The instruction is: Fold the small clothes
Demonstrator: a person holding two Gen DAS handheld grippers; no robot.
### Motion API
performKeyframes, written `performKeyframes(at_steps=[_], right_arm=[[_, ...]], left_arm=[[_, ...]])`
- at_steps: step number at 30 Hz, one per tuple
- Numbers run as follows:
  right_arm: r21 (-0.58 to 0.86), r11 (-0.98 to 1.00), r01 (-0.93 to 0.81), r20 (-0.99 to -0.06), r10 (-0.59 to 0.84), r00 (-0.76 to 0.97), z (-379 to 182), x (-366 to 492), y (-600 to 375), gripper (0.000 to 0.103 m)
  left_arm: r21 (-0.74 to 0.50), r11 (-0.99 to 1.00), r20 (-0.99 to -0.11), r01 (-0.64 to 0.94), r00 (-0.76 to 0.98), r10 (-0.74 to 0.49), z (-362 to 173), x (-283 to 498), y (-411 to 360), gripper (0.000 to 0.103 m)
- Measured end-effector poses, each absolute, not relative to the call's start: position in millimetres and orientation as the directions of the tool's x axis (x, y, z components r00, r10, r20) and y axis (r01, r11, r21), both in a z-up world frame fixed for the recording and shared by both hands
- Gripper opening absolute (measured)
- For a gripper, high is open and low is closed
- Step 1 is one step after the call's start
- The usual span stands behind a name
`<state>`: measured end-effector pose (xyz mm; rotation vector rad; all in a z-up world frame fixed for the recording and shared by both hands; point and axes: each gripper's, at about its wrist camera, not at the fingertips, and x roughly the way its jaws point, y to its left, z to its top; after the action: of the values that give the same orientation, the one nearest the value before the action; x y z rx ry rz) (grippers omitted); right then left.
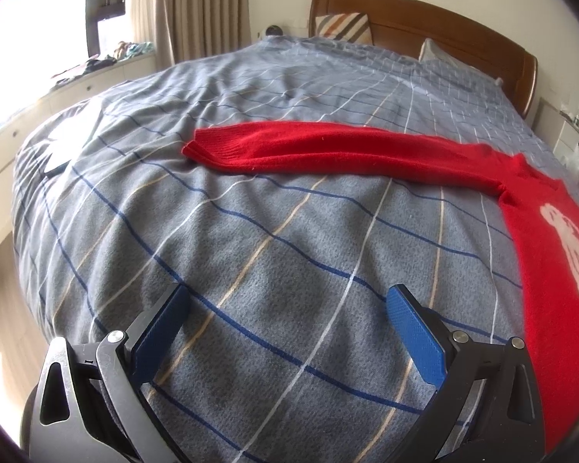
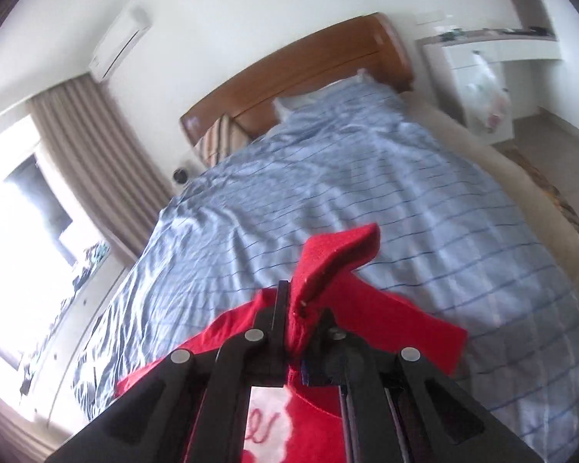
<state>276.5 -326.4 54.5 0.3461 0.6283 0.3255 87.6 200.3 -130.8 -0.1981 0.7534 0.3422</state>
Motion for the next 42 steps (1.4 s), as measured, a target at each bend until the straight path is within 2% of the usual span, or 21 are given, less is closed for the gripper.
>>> performKeyframes(at_steps=[3,5,6,8,11,14,18,23,27,30,37,42], right_arm=[[0.331,0.902,-0.277,-0.577,0.426,0.697,28,296,-249,0.004],[0.347,0.881,-0.320,-0.609,0.472,0.637,-3,306,-215,0.008],[0.370,0.865,-0.338,-0.632,0.501,0.591,-21,310,-200,0.014],[0.453,0.822,-0.346,-0.652,0.570,0.500,-52,310,-183,0.060],[0.558,0.753,-0.347,-0.605,0.656,0.451,-74,297,-184,0.061],[0.523,0.781,-0.342,-0.622,0.624,0.473,-79,278,-207,0.061],[0.371,0.882,-0.292,-0.659,0.471,0.587,-80,242,-270,0.061],[0.169,0.979,-0.115,-0.688,0.201,0.697,-94,183,-356,0.061],[0.104,0.994,0.037,-0.665,0.041,0.746,-103,136,-410,0.063],[0.064,0.989,0.130,-0.647,-0.058,0.760,-113,110,-434,0.069],[0.094,0.971,0.219,-0.652,-0.106,0.751,-143,90,-444,0.069],[0.032,0.978,0.204,-0.638,-0.138,0.758,-153,89,-433,0.079]], left_arm=[[-0.041,0.927,-0.698,-0.372,0.674,0.240,-133,89,199,0.102],[-0.038,0.928,-0.699,-0.371,0.674,0.241,-133,90,199,0.102],[-0.037,0.928,-0.700,-0.371,0.673,0.241,-134,90,199,0.102],[-0.036,0.929,-0.702,-0.369,0.671,0.239,-135,91,199,0.102],[-0.038,0.930,-0.703,-0.366,0.671,0.236,-135,91,199,0.102],[-0.043,0.928,-0.707,-0.370,0.667,0.234,-136,93,199,0.102],[-0.039,0.926,-0.709,-0.375,0.664,0.239,-136,94,198,0.102],[-0.032,0.926,-0.708,-0.376,0.662,0.244,-137,94,197,0.102],[-0.016,0.928,-0.707,-0.373,0.660,0.253,-138,93,194,0.102],[0.000,0.929,-0.705,-0.369,0.659,0.262,-138,93,190,0.102],[0.017,0.932,-0.702,-0.363,0.660,0.269,-139,92,188,0.102],[0.019,0.932,-0.702,-0.363,0.658,0.271,-140,92,188,0.102]])
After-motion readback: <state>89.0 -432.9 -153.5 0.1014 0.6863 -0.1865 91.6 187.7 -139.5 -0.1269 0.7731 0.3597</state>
